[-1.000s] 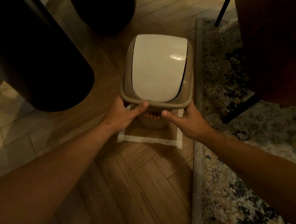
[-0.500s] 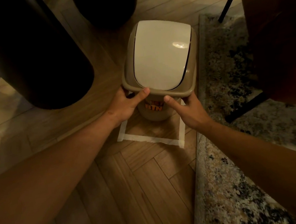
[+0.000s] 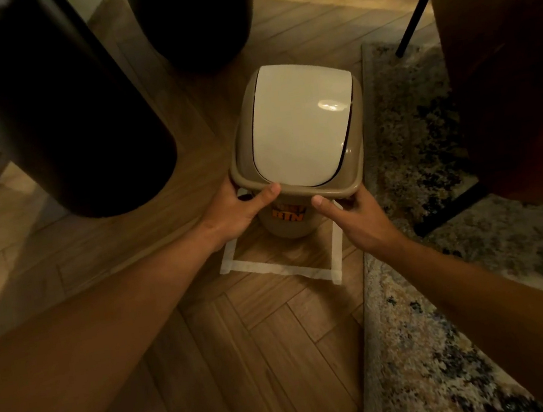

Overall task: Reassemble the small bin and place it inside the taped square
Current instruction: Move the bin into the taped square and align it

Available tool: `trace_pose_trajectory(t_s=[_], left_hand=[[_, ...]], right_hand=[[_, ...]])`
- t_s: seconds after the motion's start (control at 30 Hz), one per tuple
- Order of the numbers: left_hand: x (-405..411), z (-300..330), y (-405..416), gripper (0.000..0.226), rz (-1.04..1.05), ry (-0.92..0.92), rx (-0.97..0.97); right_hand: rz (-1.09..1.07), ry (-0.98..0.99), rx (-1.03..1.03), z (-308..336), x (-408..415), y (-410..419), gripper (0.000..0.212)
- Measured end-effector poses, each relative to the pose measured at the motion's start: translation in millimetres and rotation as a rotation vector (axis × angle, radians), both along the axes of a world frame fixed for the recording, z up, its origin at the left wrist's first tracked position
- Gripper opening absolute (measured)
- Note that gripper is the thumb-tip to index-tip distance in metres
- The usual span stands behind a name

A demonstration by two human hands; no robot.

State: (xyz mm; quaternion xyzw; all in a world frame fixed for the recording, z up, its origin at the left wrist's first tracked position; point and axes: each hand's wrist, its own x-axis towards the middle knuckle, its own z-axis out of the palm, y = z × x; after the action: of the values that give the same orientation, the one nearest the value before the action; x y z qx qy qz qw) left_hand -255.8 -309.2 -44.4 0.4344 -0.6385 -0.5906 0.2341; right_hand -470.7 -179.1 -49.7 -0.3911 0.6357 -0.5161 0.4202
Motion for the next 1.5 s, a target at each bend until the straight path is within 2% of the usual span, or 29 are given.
trace_pose_trajectory(t_s=[0.1,0.17,0.27,0.4,0.5,0.57,0.63,0.73,0.87,0.97,1.1,1.27,1.37,1.5], left_hand=[[4,-5,-3,0.108,-0.035,-0.005,-0.013],[8,-12,-6,0.117,-0.072,-0.073,-0.069],[10,-21,-6,0.121,-0.070,-0.148,-0.103],[3,-24,-3,0.110,0.020,-0.088,-0.094],[-1,-25,-1,0.093,0.025,-0.090,-0.100],[0,-27,-2,0.083,0.037,-0.096,-0.113],[0,-26,-2,0.084,0.034,-0.112,-0.120],[4,-19,-1,0.107,-0.010,-0.142,-0.092],[16,-6,-7,0.146,-0.071,-0.146,-0.092],[26,11,-16,0.159,-0.037,-0.205,-0.146],[24,34,-31,0.147,-0.078,-0.241,-0.288],[11,49,-31,0.120,-0.205,-0.124,-0.264],[12,48,-31,0.118,-0.221,-0.099,-0.269],[11,50,-29,0.116,-0.217,-0.069,-0.247]], right_hand=[[0.017,0.039,0.033,-1,-1,0,0.098],[0.016,0.083,0.042,-4,0,0,0.104],[-0.012,0.152,0.050,-10,1,-4,0.104],[-0.047,0.165,0.046,-19,5,-10,0.092],[-0.062,0.164,0.048,-22,6,-11,0.085],[-0.068,0.159,0.041,-22,6,-11,0.086],[-0.068,0.154,0.054,-21,7,-11,0.091],[-0.013,0.201,0.096,-21,3,-11,0.099],[-0.027,0.101,0.192,3,-8,6,0.133],[-0.082,0.111,0.105,32,-13,18,0.129],[0.021,0.351,0.015,62,-14,3,0.129],[0.083,0.349,-0.047,70,-9,-23,0.129],[0.098,0.350,-0.012,65,-11,-26,0.144],[0.091,0.381,-0.002,60,-15,-25,0.143]])
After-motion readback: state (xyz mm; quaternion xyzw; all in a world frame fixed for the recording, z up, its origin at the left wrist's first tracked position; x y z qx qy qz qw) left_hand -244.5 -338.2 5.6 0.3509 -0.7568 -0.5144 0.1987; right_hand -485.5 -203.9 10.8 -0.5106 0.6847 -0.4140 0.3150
